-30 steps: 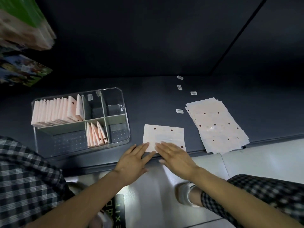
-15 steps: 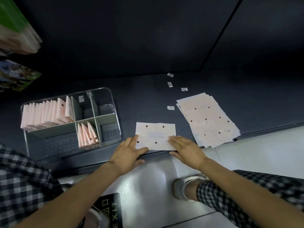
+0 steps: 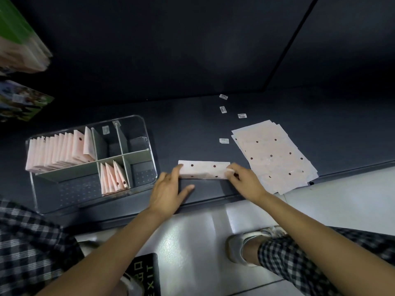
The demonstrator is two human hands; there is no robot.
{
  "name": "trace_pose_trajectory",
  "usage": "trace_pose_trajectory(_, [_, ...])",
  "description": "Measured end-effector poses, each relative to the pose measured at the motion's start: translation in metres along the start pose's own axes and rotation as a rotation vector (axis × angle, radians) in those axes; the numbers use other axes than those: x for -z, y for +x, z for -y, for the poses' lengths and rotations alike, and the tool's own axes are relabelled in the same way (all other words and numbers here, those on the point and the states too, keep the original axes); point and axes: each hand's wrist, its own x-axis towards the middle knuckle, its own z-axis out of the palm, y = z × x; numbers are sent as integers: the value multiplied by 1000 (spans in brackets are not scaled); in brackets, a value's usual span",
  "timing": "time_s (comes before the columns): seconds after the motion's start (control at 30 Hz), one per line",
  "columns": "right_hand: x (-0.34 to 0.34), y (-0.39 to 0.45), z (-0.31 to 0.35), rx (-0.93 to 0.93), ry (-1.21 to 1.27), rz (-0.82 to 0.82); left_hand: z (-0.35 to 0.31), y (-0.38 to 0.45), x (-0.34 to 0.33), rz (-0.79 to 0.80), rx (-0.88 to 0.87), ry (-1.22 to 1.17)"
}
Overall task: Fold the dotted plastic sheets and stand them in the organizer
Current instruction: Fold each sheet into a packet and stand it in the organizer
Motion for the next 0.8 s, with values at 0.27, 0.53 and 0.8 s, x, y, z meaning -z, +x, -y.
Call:
trace_pose_trajectory(0.27, [-6, 41, 3, -285, 40, 57, -20, 1, -27, -68, -184, 104])
trace_pose_trajectory(0.53, [-6, 51, 5, -354, -56, 110, -6, 12, -41, 217, -197, 455])
trace_pose_trajectory(0.8, [-10, 28, 22, -172, -259, -294, -5, 17, -39, 267, -209, 544])
